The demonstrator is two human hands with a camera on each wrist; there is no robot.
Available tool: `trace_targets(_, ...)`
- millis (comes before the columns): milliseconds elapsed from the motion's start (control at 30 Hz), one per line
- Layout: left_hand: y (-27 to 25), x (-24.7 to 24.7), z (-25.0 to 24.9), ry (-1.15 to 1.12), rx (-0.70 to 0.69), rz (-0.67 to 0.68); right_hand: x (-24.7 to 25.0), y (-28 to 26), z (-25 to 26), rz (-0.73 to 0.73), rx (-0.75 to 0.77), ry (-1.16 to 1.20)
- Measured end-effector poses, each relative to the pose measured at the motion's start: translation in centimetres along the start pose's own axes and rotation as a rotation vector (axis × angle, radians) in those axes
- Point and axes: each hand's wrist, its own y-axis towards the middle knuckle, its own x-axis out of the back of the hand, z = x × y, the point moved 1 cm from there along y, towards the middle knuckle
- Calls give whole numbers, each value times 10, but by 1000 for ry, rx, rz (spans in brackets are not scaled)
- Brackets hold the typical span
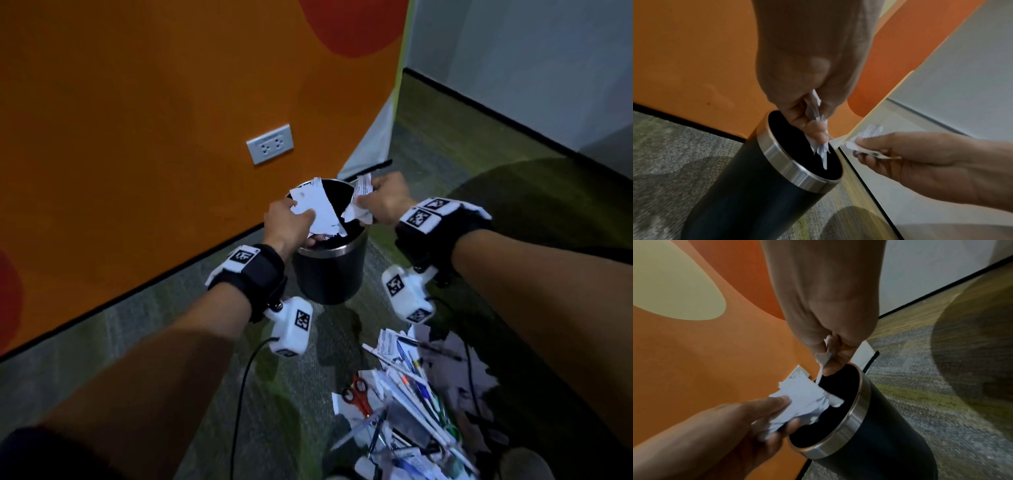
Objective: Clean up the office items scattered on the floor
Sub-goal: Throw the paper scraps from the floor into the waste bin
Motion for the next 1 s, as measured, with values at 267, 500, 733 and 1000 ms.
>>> trace_targets(267, 12, -11, 12, 309, -186, -48, -7, 6, -17, 110, -36, 199)
trace_targets(500, -23, -39, 26, 336, -400, 81, 33, -25, -65, 145, -23, 18)
trace_targets(733, -76, -128, 85, 505, -328, 510, 72, -64, -181, 447, -151, -359)
trace_targets(1000, -76, -248, 155, 637, -180, 748, 79, -70, -322, 562, -293, -451)
